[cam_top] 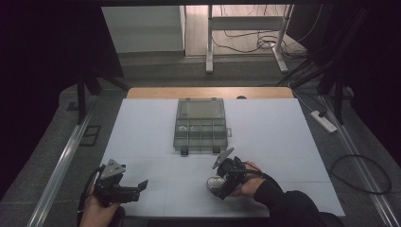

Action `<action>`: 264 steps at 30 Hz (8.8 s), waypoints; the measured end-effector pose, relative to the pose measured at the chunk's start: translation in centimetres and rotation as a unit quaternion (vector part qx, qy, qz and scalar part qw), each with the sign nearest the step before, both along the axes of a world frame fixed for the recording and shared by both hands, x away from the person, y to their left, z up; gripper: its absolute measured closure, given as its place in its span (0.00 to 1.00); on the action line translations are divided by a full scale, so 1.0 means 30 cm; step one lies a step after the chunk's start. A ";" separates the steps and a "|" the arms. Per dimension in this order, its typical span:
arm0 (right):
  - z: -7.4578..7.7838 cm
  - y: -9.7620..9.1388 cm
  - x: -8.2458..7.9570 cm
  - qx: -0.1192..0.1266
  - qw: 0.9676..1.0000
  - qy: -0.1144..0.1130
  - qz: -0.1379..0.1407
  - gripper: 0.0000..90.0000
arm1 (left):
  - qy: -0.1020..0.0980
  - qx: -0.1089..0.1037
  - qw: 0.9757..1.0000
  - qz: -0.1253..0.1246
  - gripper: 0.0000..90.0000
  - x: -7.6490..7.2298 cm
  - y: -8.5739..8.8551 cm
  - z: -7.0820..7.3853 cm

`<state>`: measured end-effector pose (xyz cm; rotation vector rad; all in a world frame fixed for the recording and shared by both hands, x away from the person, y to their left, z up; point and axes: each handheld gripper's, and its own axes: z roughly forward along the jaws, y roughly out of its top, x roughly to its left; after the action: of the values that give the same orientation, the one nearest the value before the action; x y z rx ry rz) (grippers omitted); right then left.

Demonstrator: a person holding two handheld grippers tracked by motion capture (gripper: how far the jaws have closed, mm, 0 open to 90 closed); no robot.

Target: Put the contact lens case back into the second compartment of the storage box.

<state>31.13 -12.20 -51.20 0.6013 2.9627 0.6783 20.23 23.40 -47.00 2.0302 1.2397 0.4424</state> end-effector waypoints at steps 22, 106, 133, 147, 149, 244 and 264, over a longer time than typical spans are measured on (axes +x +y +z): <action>0.004 0.014 -0.012 0.006 0.997 -0.030 0.072 0.45 | 0.000 0.000 1.000 -0.001 0.04 0.001 0.000 0.000; 0.167 0.107 0.243 0.129 0.980 -0.053 -0.145 0.54 | -0.003 0.001 1.000 -0.016 0.04 0.002 -0.004 -0.001; 0.149 0.226 0.412 0.130 0.960 -0.057 -0.239 0.54 | -0.003 -0.003 1.000 -0.018 0.04 0.004 -0.001 -0.001; 0.130 0.289 0.470 0.129 0.952 -0.061 -0.270 0.54 | -0.003 -0.003 1.000 -0.019 0.04 0.004 -0.001 -0.001; 0.128 0.297 0.478 0.131 0.951 -0.060 -0.274 0.54 | -0.003 -0.003 1.000 -0.019 0.04 0.004 -0.001 -0.001; 0.138 0.274 0.437 0.126 0.976 -0.044 -0.171 0.05 | -0.002 0.002 1.000 -0.021 0.05 0.004 -0.005 -0.001; 0.160 0.173 0.358 0.122 0.981 -0.046 -0.140 0.00 | -0.001 0.005 1.000 -0.020 0.05 0.004 -0.007 -0.001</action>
<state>41.86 -7.00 -46.39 0.9522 2.6547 1.0148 20.36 23.19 -47.04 2.0583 1.1944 0.4323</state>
